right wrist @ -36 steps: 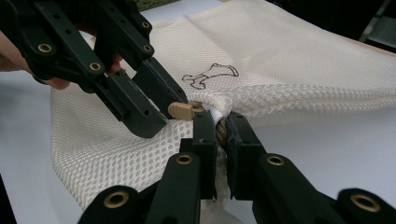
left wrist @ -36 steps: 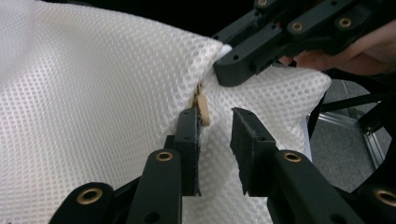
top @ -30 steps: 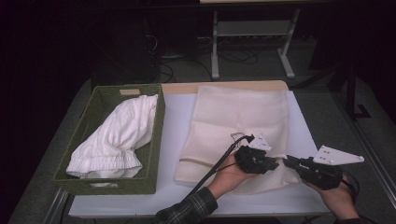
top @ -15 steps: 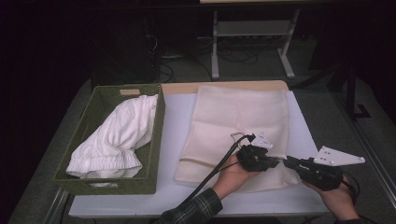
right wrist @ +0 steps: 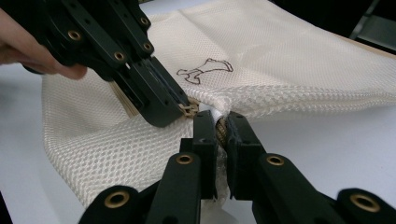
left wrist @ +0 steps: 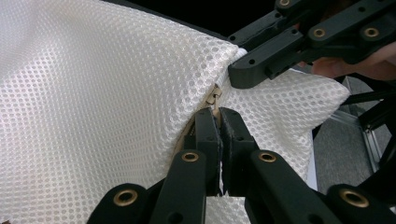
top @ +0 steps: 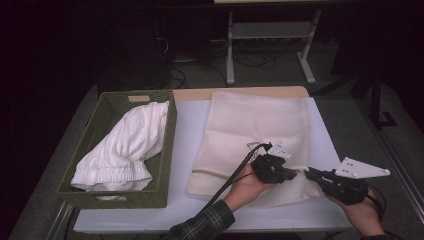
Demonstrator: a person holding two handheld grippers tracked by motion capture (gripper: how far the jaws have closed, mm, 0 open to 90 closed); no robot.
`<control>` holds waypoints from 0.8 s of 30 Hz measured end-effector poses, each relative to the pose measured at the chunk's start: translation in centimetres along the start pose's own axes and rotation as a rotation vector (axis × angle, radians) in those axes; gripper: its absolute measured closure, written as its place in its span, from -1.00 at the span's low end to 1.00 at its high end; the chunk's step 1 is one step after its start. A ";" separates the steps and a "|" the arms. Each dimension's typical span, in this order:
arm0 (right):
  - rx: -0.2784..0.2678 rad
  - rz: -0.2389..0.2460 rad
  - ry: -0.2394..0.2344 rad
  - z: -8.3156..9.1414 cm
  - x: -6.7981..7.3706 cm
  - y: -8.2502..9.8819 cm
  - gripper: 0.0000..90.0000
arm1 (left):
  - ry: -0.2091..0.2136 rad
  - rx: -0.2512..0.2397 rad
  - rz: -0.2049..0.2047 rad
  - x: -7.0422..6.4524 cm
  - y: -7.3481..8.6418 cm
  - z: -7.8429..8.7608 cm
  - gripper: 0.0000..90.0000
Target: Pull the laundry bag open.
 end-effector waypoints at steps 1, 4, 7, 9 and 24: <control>0.003 -0.001 0.001 0.0 0.0 0.0 0.85 | 0.000 -0.001 0.002 0.0 0.0 0.1 0.93; 0.004 -0.005 0.003 0.0 0.0 0.1 0.85 | 0.000 0.001 0.000 0.0 0.0 0.3 0.93; 0.011 0.000 0.022 0.0 -0.1 0.1 0.86 | -0.008 0.018 -0.001 0.1 0.2 0.4 0.94; 0.020 0.001 0.037 0.1 -0.3 0.3 0.86 | -0.010 0.022 0.001 0.2 0.3 0.5 0.94; 0.025 -0.016 0.036 0.1 -0.7 0.6 0.85 | -0.025 0.043 -0.009 0.5 1.0 1.3 0.94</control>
Point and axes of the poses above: each handheld gripper's, and its own axes: z roughly backward along the jaws, y roughly out of its underside, x roughly to its left, the point moved 9 cm from there along -z, roughly forward along the jaws, and after that the axes turned 8 degrees about x, right-handed, at the moved point
